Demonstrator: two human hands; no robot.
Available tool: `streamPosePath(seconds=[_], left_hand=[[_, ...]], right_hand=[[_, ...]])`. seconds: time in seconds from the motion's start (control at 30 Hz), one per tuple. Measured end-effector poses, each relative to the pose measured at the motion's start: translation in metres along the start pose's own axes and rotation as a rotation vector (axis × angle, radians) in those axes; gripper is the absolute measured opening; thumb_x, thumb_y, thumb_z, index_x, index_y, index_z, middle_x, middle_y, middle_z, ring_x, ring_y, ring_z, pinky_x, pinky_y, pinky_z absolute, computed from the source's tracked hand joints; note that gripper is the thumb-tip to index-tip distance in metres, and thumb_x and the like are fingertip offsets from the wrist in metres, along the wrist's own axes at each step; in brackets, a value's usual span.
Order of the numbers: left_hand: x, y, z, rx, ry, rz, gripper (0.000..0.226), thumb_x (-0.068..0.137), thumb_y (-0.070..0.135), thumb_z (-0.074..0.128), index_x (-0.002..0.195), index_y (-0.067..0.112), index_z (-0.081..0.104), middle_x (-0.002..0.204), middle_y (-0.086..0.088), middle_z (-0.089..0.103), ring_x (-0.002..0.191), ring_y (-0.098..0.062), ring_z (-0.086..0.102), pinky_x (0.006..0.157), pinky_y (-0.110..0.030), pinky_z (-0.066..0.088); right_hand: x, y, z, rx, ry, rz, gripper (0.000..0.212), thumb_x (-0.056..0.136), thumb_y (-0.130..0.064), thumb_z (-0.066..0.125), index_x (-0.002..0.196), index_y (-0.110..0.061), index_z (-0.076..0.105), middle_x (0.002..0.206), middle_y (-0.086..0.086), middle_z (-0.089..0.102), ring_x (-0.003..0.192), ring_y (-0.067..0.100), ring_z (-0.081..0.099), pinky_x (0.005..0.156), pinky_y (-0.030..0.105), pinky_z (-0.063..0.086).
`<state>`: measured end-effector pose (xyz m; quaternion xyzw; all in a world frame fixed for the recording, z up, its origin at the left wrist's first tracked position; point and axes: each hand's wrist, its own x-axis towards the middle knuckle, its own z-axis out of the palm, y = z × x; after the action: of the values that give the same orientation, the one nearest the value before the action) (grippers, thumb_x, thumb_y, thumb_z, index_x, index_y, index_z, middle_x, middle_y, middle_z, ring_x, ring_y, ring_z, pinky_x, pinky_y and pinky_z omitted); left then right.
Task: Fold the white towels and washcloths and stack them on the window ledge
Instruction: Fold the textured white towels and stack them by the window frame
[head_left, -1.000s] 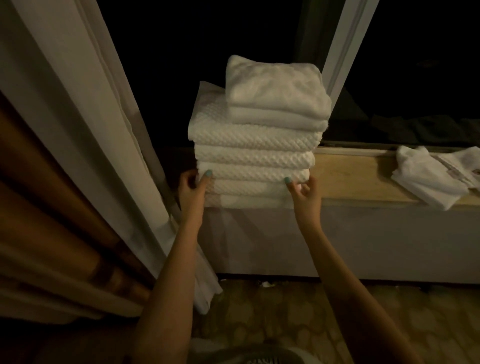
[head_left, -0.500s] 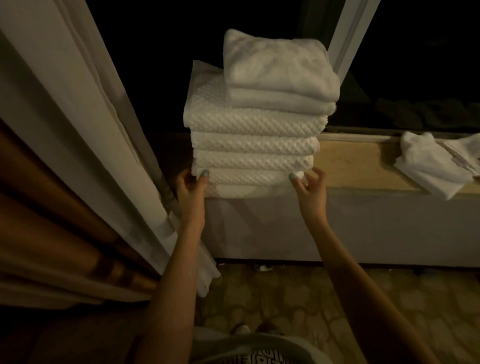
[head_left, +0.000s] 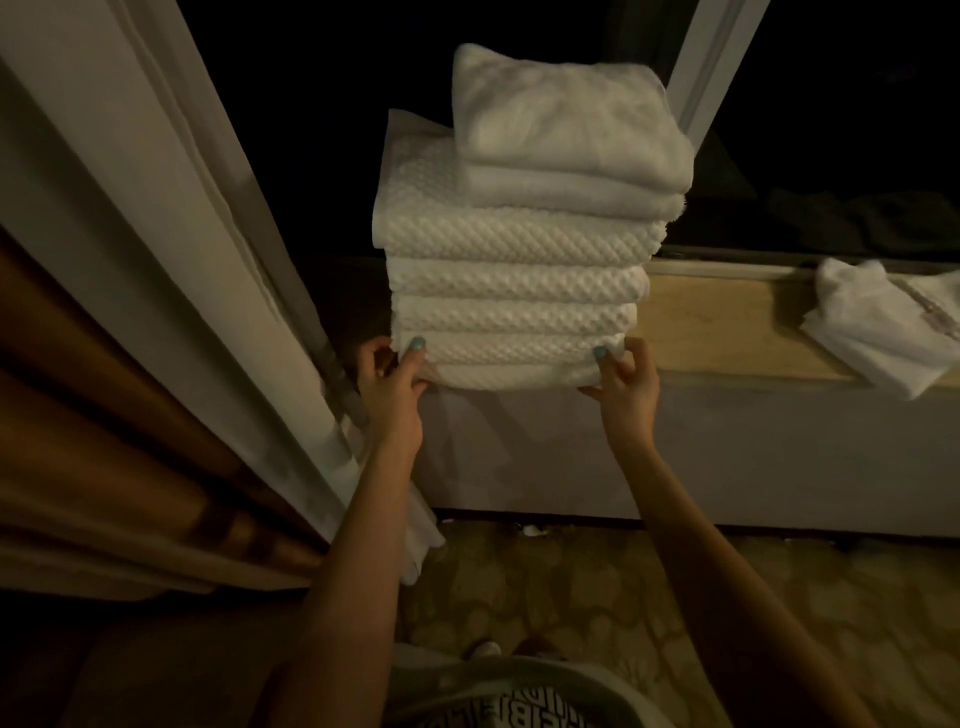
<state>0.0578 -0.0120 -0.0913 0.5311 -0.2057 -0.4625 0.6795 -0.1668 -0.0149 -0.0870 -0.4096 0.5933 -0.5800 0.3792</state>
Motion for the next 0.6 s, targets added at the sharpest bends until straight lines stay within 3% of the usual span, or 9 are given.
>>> streamPosePath(seconds=[0.1,0.23,0.37,0.5,0.6], left_hand=[[-0.001,-0.005,-0.002,0.032,0.001,0.016,0.041,0.083,0.013,0.072,0.118,0.019,0.049,0.121,-0.005,0.055,0.112,-0.024,0.057,0.092,-0.044,0.053],[-0.004,-0.003,0.002,0.146,-0.065,0.118,0.065,0.078,0.024,0.078,0.13,0.034,0.041,0.134,0.0,0.053,0.117,-0.016,0.056,0.096,-0.042,0.051],[-0.003,0.003,0.012,0.104,-0.074,0.156,0.049,0.079,0.027,0.074,0.121,0.031,0.05,0.126,0.004,0.058,0.114,-0.015,0.058,0.099,-0.042,0.049],[0.006,0.009,0.012,0.049,-0.024,0.123,0.035,0.073,0.032,0.075,0.104,0.029,0.058,0.119,-0.005,0.061,0.105,-0.021,0.06,0.096,-0.051,0.05],[0.008,0.009,0.006,0.083,-0.08,0.096,0.044,0.078,0.021,0.075,0.116,0.021,0.053,0.121,-0.004,0.06,0.108,-0.021,0.06,0.095,-0.051,0.05]], right_hand=[[0.004,0.001,-0.004,0.006,-0.01,0.028,0.019,0.093,-0.031,0.061,0.102,-0.015,0.055,0.092,-0.003,0.068,0.092,0.016,0.069,0.07,0.037,0.06],[0.004,-0.002,-0.01,-0.054,-0.077,0.02,0.025,0.089,-0.034,0.065,0.103,-0.026,0.045,0.106,0.003,0.064,0.1,0.019,0.066,0.074,0.037,0.06],[-0.004,-0.014,-0.008,-0.119,-0.038,-0.111,0.042,0.09,-0.029,0.066,0.127,-0.024,0.048,0.12,-0.01,0.057,0.104,-0.009,0.055,0.08,0.015,0.051],[0.004,-0.024,-0.001,-0.029,-0.002,-0.097,0.032,0.091,-0.027,0.064,0.119,-0.012,0.058,0.105,-0.005,0.065,0.094,0.005,0.064,0.07,0.02,0.052],[0.003,-0.023,0.001,-0.005,0.028,-0.085,0.032,0.09,-0.027,0.065,0.119,-0.014,0.057,0.105,-0.005,0.065,0.096,0.006,0.064,0.07,0.016,0.053]])
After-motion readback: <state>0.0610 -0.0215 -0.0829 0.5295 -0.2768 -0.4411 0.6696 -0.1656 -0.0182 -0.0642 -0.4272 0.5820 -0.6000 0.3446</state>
